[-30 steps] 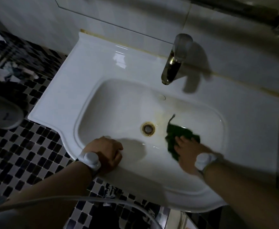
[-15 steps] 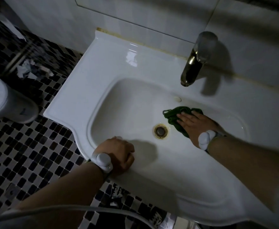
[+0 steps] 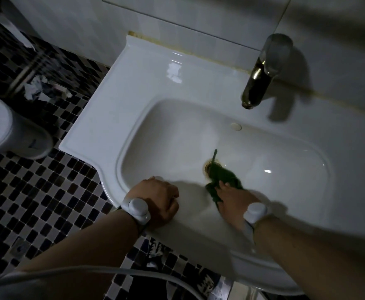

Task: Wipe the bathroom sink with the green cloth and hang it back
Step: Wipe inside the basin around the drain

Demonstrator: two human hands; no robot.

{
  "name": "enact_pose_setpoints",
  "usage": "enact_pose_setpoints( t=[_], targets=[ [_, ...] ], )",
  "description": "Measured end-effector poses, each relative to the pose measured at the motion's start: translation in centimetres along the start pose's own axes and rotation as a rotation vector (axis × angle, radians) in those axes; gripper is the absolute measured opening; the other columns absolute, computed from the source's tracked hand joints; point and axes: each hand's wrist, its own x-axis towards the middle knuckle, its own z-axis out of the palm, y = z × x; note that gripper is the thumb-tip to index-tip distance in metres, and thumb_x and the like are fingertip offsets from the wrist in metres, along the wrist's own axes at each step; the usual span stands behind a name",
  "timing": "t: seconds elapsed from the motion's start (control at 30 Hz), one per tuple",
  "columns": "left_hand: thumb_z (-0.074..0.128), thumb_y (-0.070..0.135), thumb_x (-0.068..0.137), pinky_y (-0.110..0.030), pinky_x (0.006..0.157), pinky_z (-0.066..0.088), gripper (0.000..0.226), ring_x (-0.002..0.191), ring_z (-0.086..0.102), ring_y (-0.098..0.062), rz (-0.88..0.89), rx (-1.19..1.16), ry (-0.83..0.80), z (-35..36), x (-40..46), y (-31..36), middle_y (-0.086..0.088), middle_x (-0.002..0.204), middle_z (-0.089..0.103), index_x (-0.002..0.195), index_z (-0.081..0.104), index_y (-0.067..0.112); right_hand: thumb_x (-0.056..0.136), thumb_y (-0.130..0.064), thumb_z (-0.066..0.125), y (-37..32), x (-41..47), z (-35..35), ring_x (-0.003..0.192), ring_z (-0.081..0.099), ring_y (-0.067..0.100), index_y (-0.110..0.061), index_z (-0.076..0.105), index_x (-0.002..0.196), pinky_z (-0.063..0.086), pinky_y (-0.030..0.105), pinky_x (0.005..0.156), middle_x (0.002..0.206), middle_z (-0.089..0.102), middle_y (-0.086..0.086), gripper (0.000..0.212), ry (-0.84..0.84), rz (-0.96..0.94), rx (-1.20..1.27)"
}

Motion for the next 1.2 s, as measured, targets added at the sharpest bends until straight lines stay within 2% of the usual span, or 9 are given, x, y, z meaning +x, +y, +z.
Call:
enact_pose_setpoints(
  t=[0.23,0.37,0.47,0.57,0.67,0.73,0.9,1.03,1.2],
  targets=[
    [0.029,0.055,0.085,-0.043,0.110,0.039,0.044,0.102,0.063,-0.014,-0.004,-0.018,-0.032,0.0,0.1,0.0,0.014,0.106,0.069,0.108,0.061,0.035,0.103,-0.041,0.026,2.2,-0.3,-1.4,0.147,0.021,0.021,-0.019,0.022,0.154,0.012,0.030,0.119,0.162,0.017,0.002,0.056,-0.072,-0.190,-0.223],
    [0.030,0.054,0.084,-0.042,0.108,0.041,0.041,0.098,0.063,-0.014,0.000,-0.014,-0.025,0.1,0.1,-0.1,0.014,0.103,0.068,0.102,0.061,0.034,0.092,-0.040,0.048,6.8,2.3,-3.8,0.137,0.042,0.026,-0.017,0.043,0.144,0.035,0.039,0.111,0.152,0.039,0.005,0.057,0.113,-0.167,-0.583],
    [0.029,0.053,0.083,-0.038,0.101,0.045,0.041,0.093,0.062,-0.015,-0.003,-0.012,-0.005,0.2,0.0,-0.1,0.012,0.098,0.068,0.097,0.061,0.032,0.101,-0.030,0.024,8.2,4.3,-7.0,0.150,0.008,0.020,-0.021,0.012,0.154,0.002,0.039,0.120,0.155,-0.005,-0.007,0.055,0.154,-0.178,-0.783],
    [0.029,0.052,0.083,-0.034,0.089,0.049,0.040,0.088,0.061,-0.016,0.011,-0.001,0.014,0.1,0.0,-0.1,0.010,0.094,0.068,0.093,0.061,0.030,0.103,-0.027,0.016,8.4,5.5,-9.8,0.150,-0.002,0.018,-0.016,0.001,0.153,-0.008,0.035,0.119,0.156,-0.007,-0.010,0.054,0.184,-0.230,-0.909],
    [0.028,0.052,0.083,-0.033,0.087,0.049,0.040,0.087,0.060,-0.016,0.021,0.011,0.013,0.1,0.0,-0.1,0.010,0.093,0.068,0.093,0.060,0.030,0.091,-0.026,0.027,8.9,4.1,-12.0,0.140,0.038,0.017,-0.014,0.043,0.143,-0.009,0.032,0.117,0.153,0.038,0.000,0.056,0.277,-0.270,-0.888],
    [0.029,0.052,0.083,-0.033,0.087,0.049,0.040,0.087,0.060,-0.016,0.026,0.017,0.021,0.0,0.0,0.1,0.010,0.094,0.068,0.094,0.060,0.031,0.078,-0.021,0.039,10.6,2.2,-11.4,0.110,0.066,0.024,-0.001,0.070,0.113,-0.005,0.028,0.117,0.122,0.068,0.010,0.051,0.285,-0.285,-0.916],
    [0.028,0.054,0.083,-0.033,0.082,0.051,0.041,0.088,0.061,-0.017,0.012,0.014,0.032,0.2,-0.1,0.0,0.008,0.093,0.068,0.095,0.060,0.031,0.073,-0.020,0.032,14.1,-2.5,-7.4,0.093,0.073,0.024,-0.005,0.079,0.088,0.031,0.037,0.103,0.112,0.071,0.005,0.051,0.195,-0.251,-0.865],
    [0.028,0.054,0.082,-0.033,0.081,0.052,0.041,0.087,0.061,-0.019,0.008,0.013,0.032,0.4,0.0,-0.1,0.008,0.092,0.068,0.094,0.060,0.031,0.087,-0.016,0.030,11.9,-0.6,-10.8,0.125,0.057,0.022,-0.005,0.069,0.118,0.031,0.038,0.113,0.138,0.052,0.000,0.051,0.232,-0.231,-0.913],
    [0.029,0.055,0.083,-0.034,0.079,0.053,0.039,0.086,0.061,-0.017,0.005,0.001,0.034,0.4,0.1,-0.2,0.010,0.094,0.067,0.096,0.060,0.036,0.104,-0.029,0.019,8.1,2.7,-14.3,0.150,-0.005,0.021,-0.011,0.005,0.154,-0.008,0.041,0.119,0.163,-0.006,0.003,0.055,0.164,-0.194,-1.231]
  ],
)
